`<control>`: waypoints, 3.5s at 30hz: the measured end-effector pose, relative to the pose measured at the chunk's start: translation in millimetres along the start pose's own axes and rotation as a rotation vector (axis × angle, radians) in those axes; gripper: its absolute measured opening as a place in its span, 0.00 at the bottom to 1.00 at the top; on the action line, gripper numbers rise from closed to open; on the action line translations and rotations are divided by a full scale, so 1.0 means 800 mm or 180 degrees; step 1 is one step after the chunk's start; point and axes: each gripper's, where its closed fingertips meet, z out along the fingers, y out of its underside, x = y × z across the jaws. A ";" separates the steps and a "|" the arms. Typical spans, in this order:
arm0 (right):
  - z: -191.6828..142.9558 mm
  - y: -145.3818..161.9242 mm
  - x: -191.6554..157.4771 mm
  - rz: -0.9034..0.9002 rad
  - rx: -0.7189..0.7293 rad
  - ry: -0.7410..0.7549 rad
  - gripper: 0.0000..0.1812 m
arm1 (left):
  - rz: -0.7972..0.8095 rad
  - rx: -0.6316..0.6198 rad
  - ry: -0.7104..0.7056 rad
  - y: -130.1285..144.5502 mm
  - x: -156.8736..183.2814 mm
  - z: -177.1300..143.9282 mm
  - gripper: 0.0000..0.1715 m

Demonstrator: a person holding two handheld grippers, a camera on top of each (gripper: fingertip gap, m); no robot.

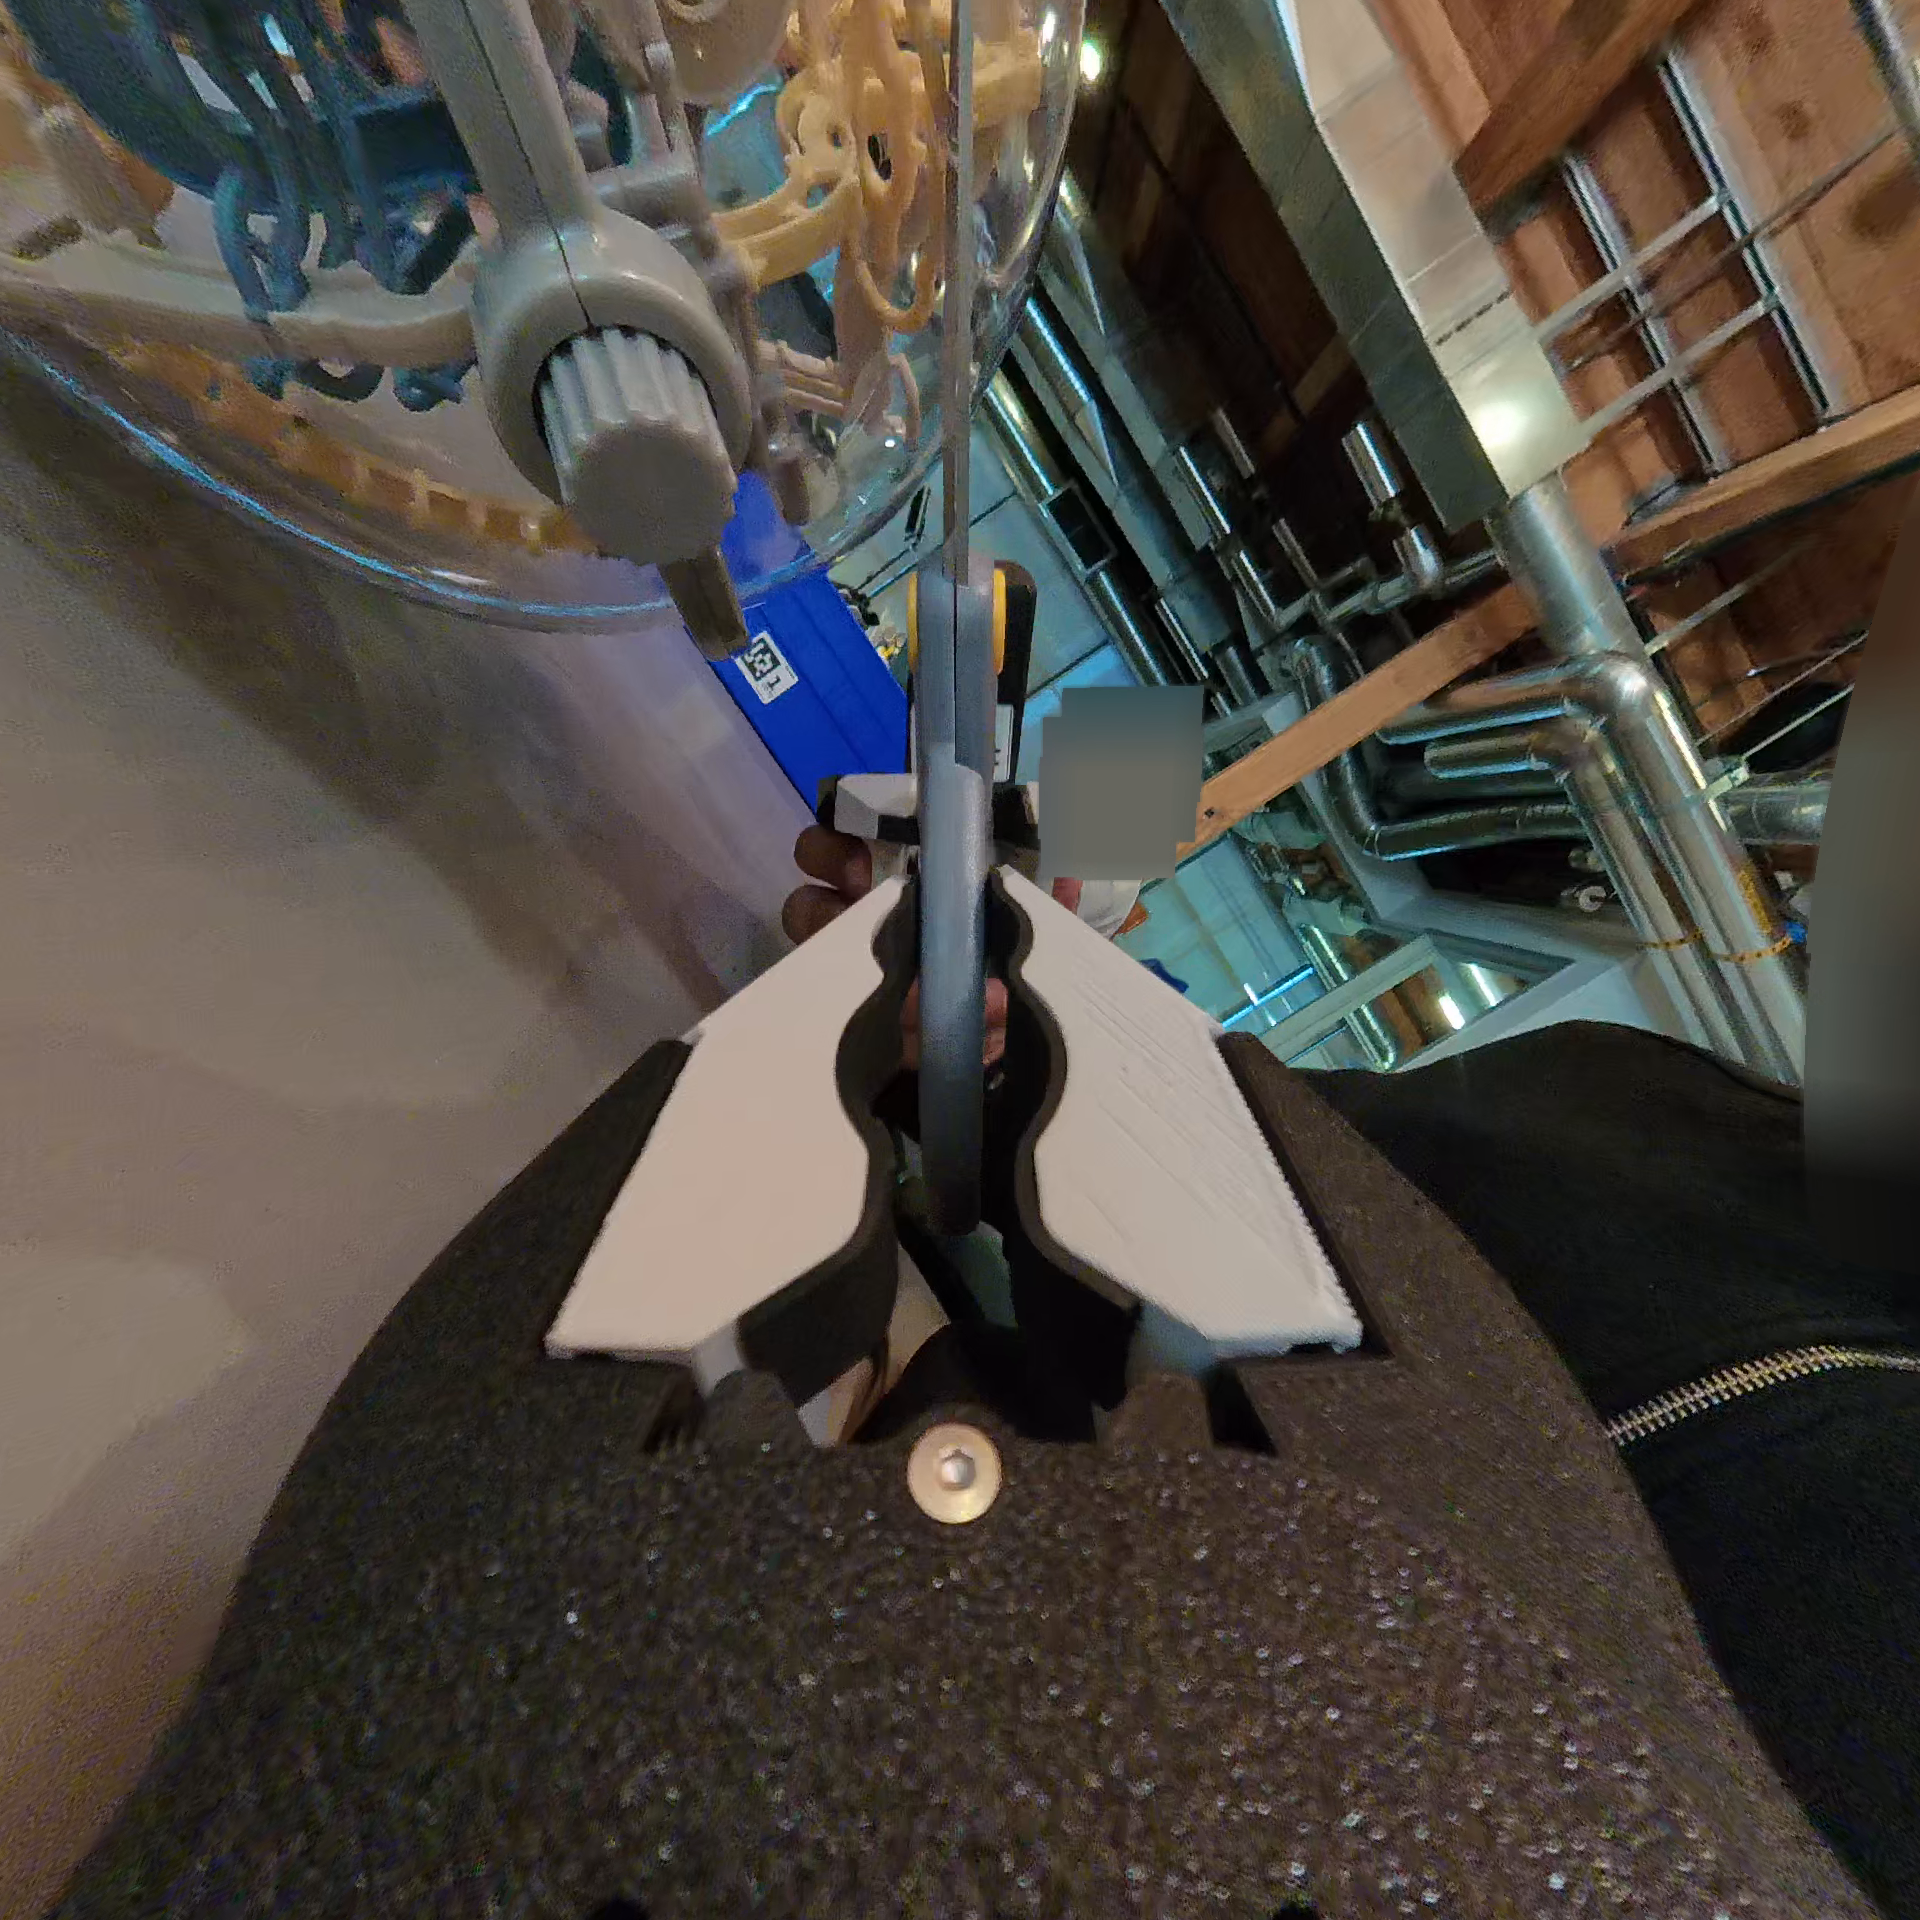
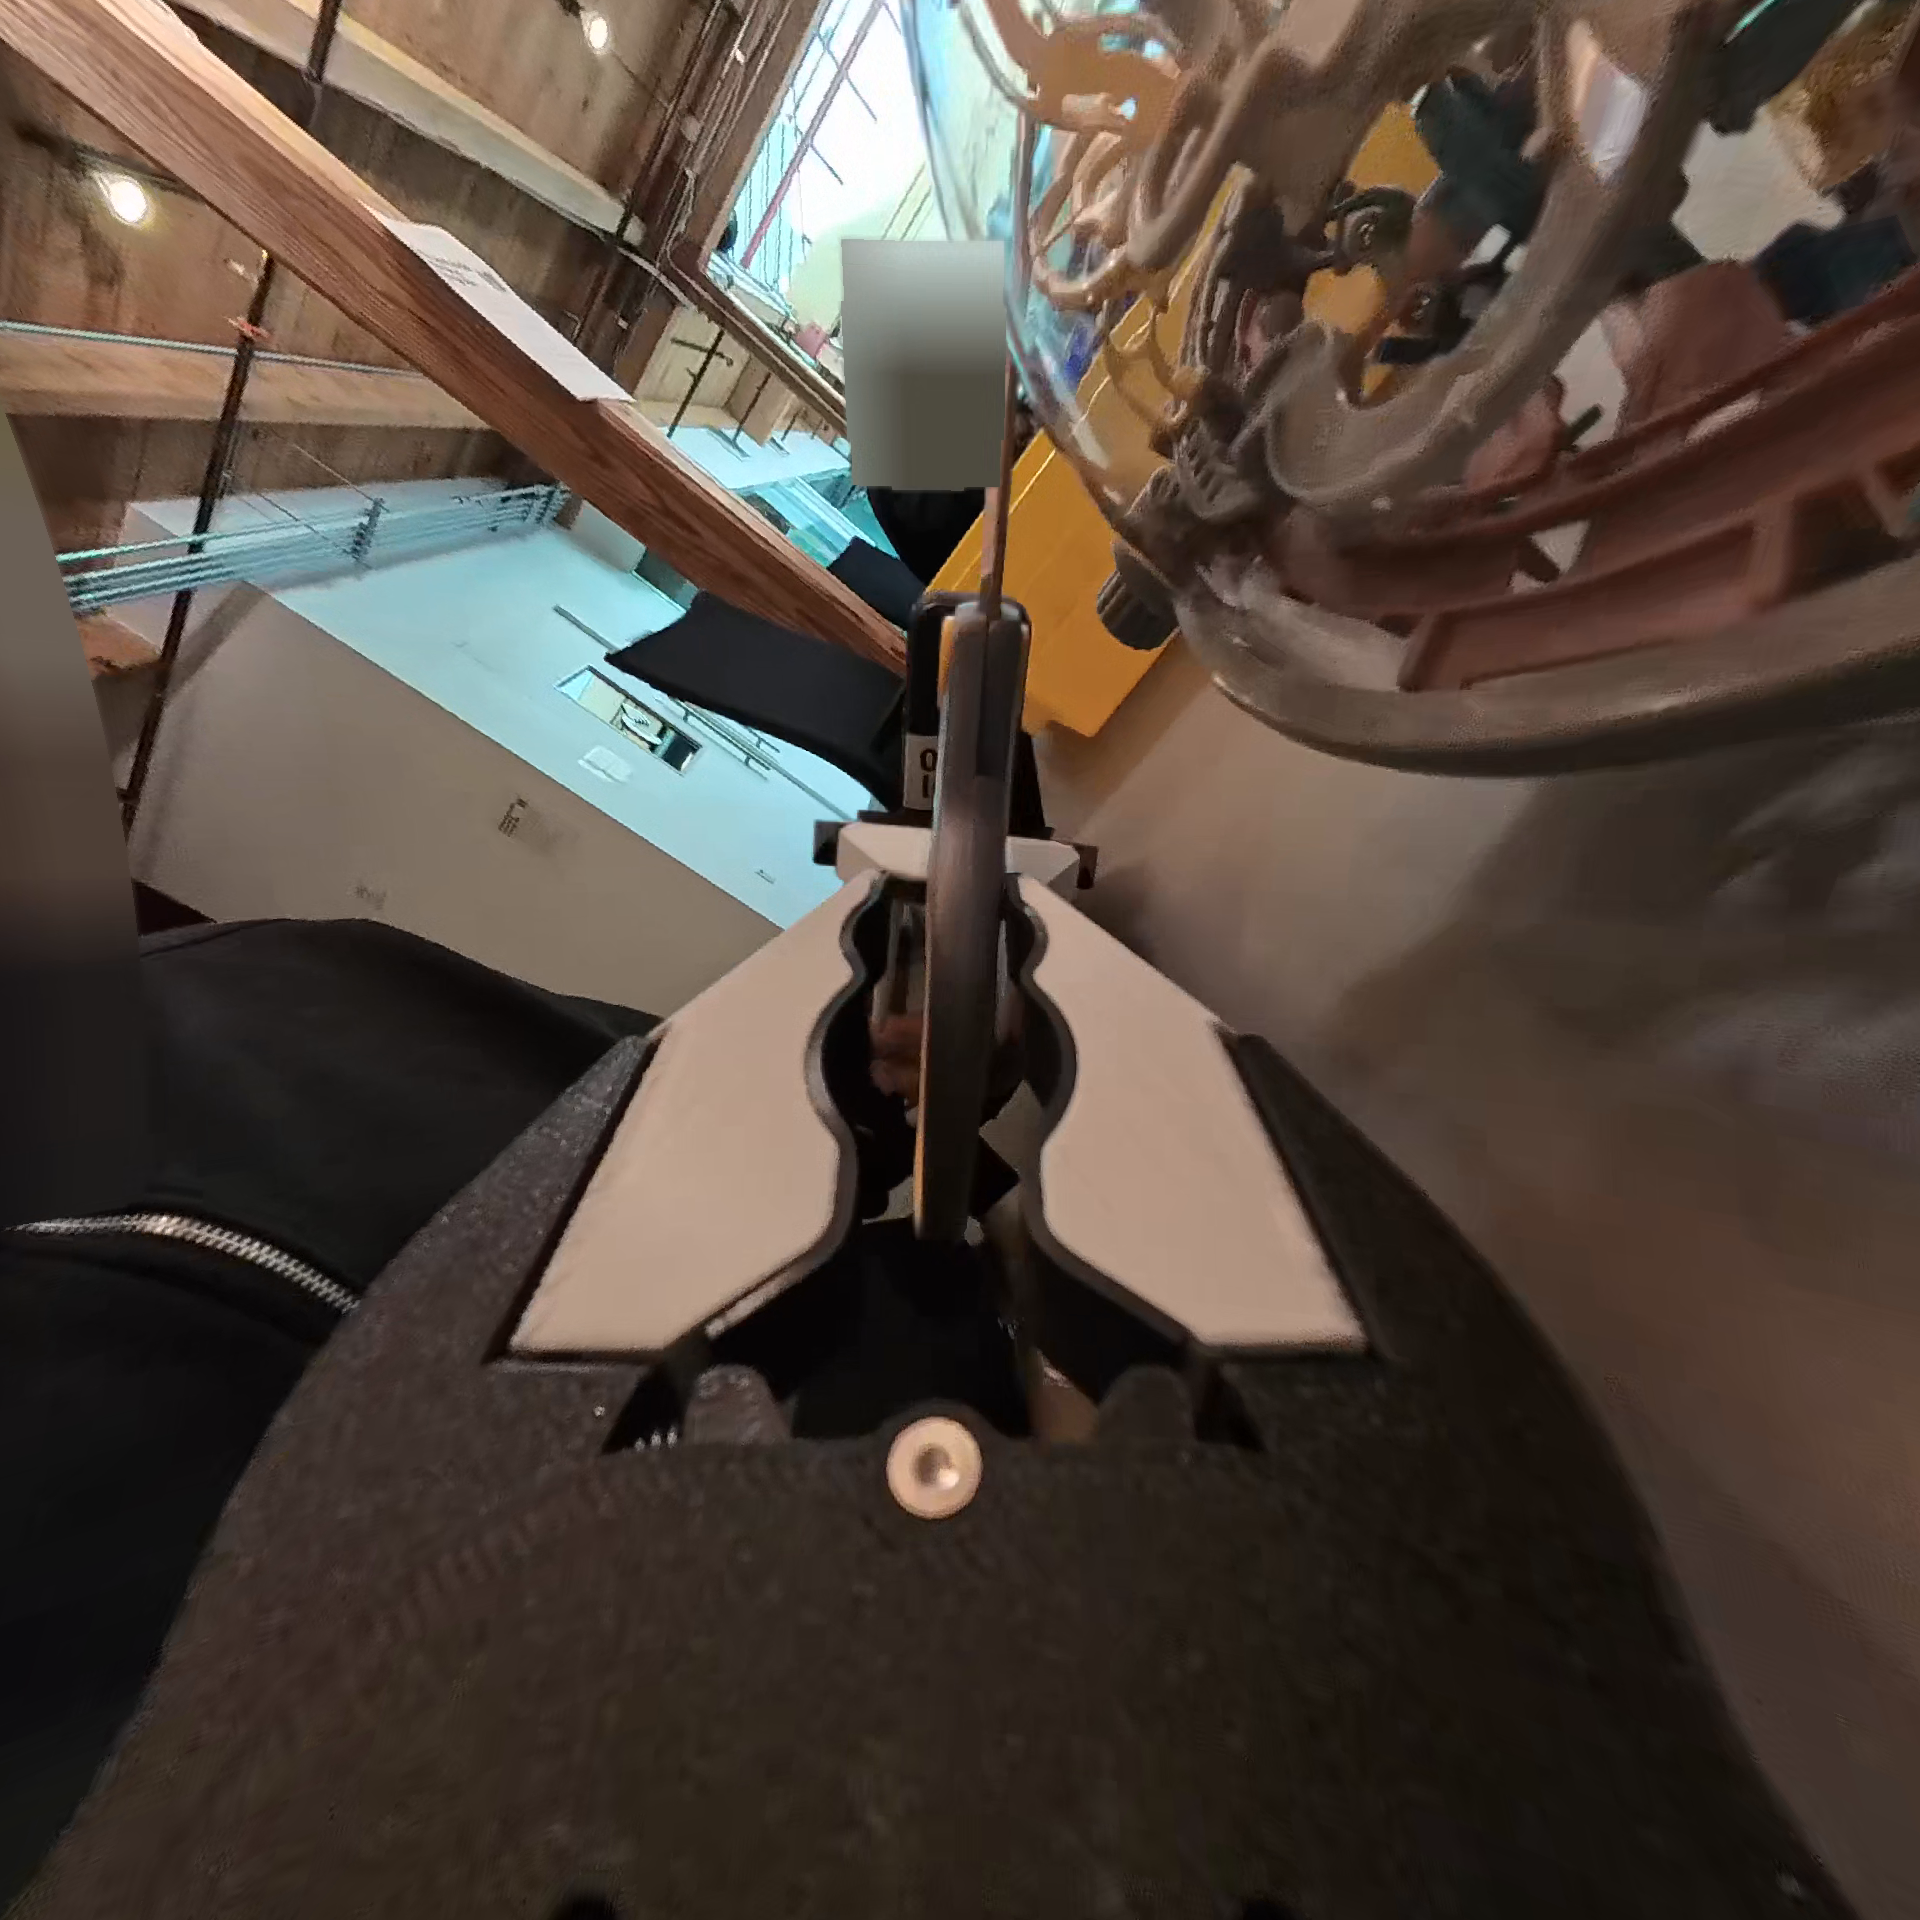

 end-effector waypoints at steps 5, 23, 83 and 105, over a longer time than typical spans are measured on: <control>0.005 0.004 0.005 0.0003 -0.0136 0.0023 0.07 | 0.0020 -0.0039 -0.0006 0.001 -0.001 0.001 0.05; -0.008 -0.018 -0.001 -0.0008 0.0017 0.0072 0.07 | 0.0091 0.0003 -0.0011 -0.016 0.001 -0.010 0.06; -0.062 -0.011 0.017 -0.0929 -0.1231 0.0831 0.07 | 0.2019 0.0458 -0.1697 -0.199 -0.045 -0.013 0.00; -0.041 -0.020 0.013 -0.1142 -0.0540 0.1181 0.07 | 0.1866 0.1010 -0.1513 -0.185 -0.004 -0.066 0.13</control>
